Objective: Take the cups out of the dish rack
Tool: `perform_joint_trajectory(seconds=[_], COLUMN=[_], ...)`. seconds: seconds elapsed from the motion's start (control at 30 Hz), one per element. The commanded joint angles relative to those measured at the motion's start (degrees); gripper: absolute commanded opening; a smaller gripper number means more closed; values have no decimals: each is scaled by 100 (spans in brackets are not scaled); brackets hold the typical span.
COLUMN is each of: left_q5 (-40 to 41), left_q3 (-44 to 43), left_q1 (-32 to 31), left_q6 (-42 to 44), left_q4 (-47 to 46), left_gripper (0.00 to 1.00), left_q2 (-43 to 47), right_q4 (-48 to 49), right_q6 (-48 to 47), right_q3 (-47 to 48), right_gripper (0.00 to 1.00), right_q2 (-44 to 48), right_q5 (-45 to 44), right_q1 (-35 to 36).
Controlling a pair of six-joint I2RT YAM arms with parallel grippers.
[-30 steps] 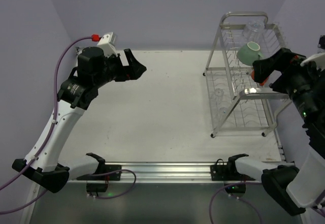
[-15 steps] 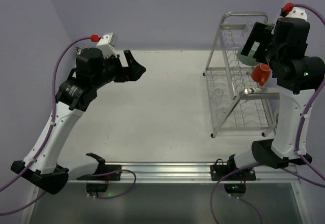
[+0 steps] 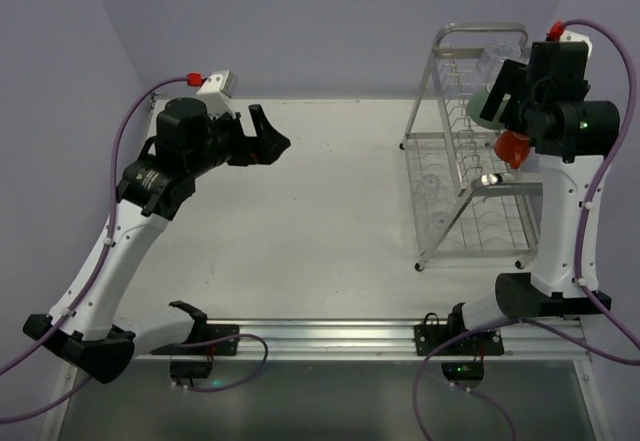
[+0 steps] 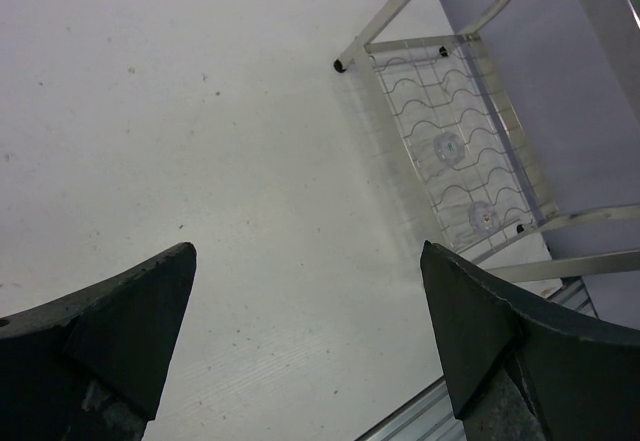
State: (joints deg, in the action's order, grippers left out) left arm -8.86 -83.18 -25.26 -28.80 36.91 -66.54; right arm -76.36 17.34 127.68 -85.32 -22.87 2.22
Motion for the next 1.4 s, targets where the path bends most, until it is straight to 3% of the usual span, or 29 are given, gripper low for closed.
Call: perform_joint_trajectory(seconds=[0.0,0.67,1.37], left_q5=[-177,-362,-414], left_q3=[91,346,399], left_q1=[-41,-41,-32], left_q6=[199,348,471], left_q4=[-324,-474,-535], left_gripper=[98,99,100], left_q2=[-25,-122,-201], right_q4=[33,112,139], right_q6=[-47,-117,-161], right_q3=[-233,-1113,-1263], right_gripper=[87,80,77], right_q2=[252,736,630], right_q5=[20,99,415], right_q1=[-72,-195,-380])
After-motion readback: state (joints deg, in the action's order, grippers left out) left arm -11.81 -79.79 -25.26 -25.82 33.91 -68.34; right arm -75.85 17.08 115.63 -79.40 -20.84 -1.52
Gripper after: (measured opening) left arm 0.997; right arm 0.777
